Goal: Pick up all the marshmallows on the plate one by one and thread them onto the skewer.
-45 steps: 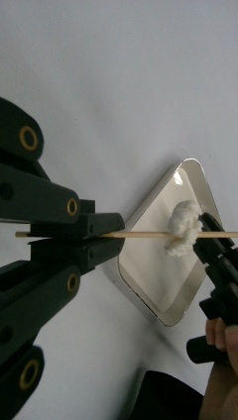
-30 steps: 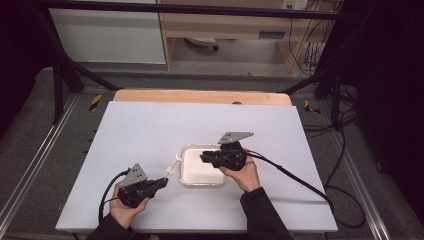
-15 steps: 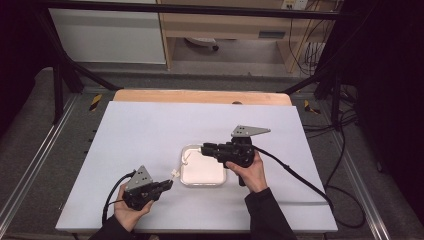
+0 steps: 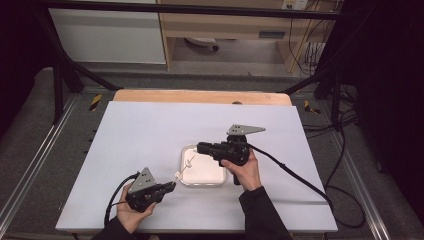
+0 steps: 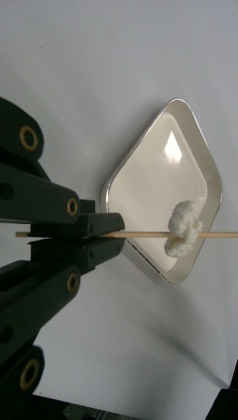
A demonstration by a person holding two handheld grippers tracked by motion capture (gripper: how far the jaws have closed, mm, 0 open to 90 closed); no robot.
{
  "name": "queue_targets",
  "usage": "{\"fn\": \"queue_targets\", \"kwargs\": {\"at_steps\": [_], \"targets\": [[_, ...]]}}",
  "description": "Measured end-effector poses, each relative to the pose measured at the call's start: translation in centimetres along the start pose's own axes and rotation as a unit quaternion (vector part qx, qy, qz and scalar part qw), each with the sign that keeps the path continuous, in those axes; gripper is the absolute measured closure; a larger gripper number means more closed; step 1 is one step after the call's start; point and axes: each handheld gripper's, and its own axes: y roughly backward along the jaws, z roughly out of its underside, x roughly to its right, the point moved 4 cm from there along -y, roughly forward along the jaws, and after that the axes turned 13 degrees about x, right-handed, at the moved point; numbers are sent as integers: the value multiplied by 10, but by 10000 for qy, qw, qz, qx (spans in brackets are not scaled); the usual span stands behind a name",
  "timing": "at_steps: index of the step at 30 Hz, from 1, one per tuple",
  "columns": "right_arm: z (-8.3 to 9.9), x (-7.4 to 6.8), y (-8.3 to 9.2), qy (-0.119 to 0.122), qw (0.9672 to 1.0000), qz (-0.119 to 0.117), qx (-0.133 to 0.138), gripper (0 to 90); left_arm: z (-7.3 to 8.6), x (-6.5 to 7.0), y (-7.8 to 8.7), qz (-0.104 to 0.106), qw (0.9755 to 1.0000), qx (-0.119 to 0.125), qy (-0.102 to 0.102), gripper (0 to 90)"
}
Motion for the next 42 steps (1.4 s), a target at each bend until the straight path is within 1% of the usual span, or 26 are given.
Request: {"fn": "queue_targets", "kwargs": {"at_steps": [5,11,14,18,22,25,27,29,34,37,40,42], "targets": [[5,-1,-2,-21,10000,-66,-54,823,0,-1,1,-22,10000,34,36,886],[7,-2,-3,-156,9997,-163,-97,821,0,0,1,-24,10000,79,3,887],[9,-2,-5,-243,9993,-242,-124,819,0,0,1,-15,9999,87,-61,888],[12,-2,-8,-346,9987,-323,-162,817,0,1,0,-4,9998,20,-221,888],[13,-3,-8,-401,9982,-411,-151,816,1,2,-1,40,9995,-62,-297,889],[13,-3,-8,-397,9980,-449,-182,824,1,3,-2,25,9992,-125,-366,889],[14,-4,-8,-402,9979,-463,-228,834,1,3,-2,17,9992,-170,-367,889],[15,-5,-8,-358,9977,-505,-285,843,1,2,-2,-7,9992,-213,-348,890],[19,-5,-7,-250,9972,-522,-471,853,2,4,-2,-79,9982,-354,-473,891],[21,-6,-7,-262,9967,-565,-528,855,2,5,-3,-105,9974,-435,-565,891],[23,-7,-7,-211,9961,-593,-614,855,2,6,-3,-115,9969,-491,-605,891],[24,-7,-7,-195,9957,-626,-656,856,3,6,-3,-101,9969,-512,-595,891]]}}
